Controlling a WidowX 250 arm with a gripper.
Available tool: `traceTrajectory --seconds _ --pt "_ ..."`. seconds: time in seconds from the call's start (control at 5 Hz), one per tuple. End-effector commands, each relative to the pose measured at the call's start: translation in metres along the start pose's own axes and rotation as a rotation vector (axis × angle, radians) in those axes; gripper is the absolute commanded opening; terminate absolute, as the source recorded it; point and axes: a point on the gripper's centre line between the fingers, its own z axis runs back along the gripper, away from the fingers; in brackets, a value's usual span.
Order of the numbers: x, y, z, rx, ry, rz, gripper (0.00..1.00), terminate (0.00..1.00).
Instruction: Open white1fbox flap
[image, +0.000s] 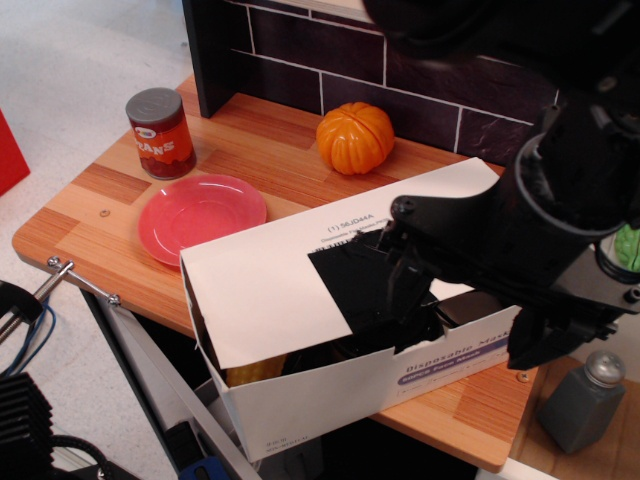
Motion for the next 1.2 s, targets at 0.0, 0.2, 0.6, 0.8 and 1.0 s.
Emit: traceTrajectory --seconds 0.0,0.2,0.6,0.8,1.0 --pt "0.000 0.000 0.000 0.000 0.000 0.000 1.00 0.00" --pt "0.003 0.006 -0.002 0.150 -0.066 -0.134 1.00 0.00" --pt "0.007 0.019 -0.014 0.216 -0.113 -0.164 1.00 0.00" --pt "0.007 0.025 -0.023 0.229 -0.143 -0.177 1.00 0.00" --pt "0.006 0.030 -0.028 0.229 -0.153 -0.180 1.00 0.00"
